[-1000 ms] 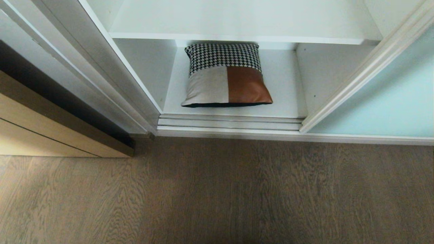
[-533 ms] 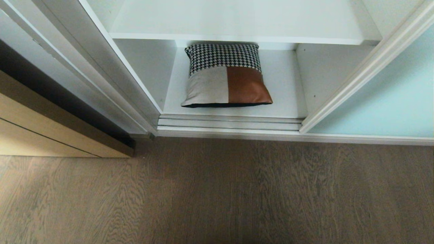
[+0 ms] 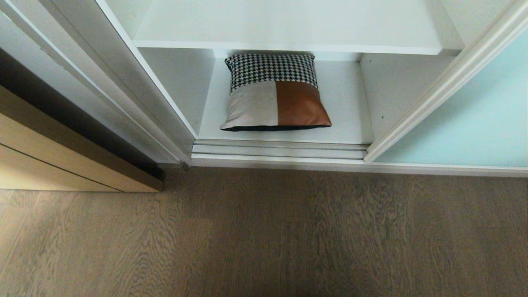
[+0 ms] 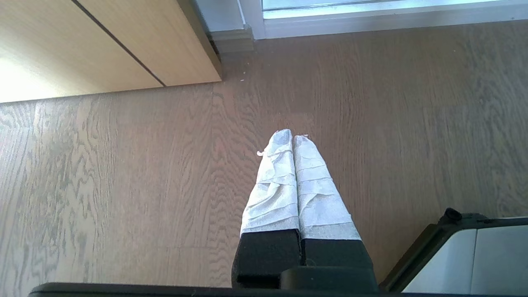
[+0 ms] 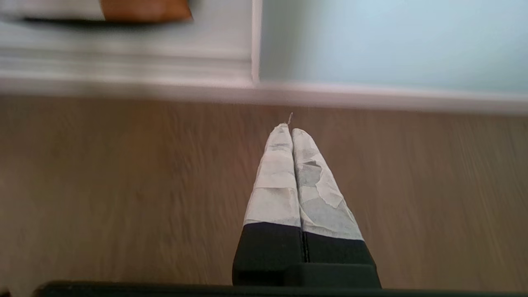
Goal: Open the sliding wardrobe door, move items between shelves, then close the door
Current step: Open the door
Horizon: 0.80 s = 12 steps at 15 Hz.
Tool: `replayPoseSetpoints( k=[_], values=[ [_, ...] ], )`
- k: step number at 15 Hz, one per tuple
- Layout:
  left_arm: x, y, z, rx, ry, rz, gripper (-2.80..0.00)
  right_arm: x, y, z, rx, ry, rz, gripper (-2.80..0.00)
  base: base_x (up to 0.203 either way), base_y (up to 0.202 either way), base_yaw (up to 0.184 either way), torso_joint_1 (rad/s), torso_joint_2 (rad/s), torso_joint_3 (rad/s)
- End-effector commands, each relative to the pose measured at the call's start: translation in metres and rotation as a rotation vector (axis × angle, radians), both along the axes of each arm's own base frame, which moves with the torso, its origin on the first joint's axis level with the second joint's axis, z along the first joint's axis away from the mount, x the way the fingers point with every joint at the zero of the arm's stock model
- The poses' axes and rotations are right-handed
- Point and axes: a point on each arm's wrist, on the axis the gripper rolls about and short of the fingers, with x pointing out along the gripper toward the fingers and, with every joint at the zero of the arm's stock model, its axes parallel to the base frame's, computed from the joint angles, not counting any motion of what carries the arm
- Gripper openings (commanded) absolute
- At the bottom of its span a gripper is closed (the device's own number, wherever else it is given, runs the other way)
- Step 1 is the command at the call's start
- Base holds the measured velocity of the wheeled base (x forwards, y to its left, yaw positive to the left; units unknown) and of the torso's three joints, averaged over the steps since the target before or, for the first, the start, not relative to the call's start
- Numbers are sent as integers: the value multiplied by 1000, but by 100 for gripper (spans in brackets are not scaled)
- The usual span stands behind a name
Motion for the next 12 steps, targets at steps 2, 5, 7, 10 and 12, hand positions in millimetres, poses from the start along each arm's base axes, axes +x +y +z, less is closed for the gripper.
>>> replayPoseSetpoints(
  k=[2,5,7,10,12],
  values=[
    [0,0,0,1,1,0,-280,-8,1,-23,-28,131,11,-280,0,0,0,0,0,0],
    [0,0,0,1,2,-1,-280,-24,2,-40,-39,83,76,-280,0,0,0,0,0,0],
    [0,0,0,1,1,-1,-280,-25,3,-45,-11,115,113,-280,0,0,0,0,0,0],
    [0,0,0,1,2,-1,-280,-25,3,-45,-4,115,116,-280,0,0,0,0,0,0],
    [0,0,0,1,1,-1,-280,-25,3,-45,-4,115,117,-280,0,0,0,0,0,0]
  ],
)
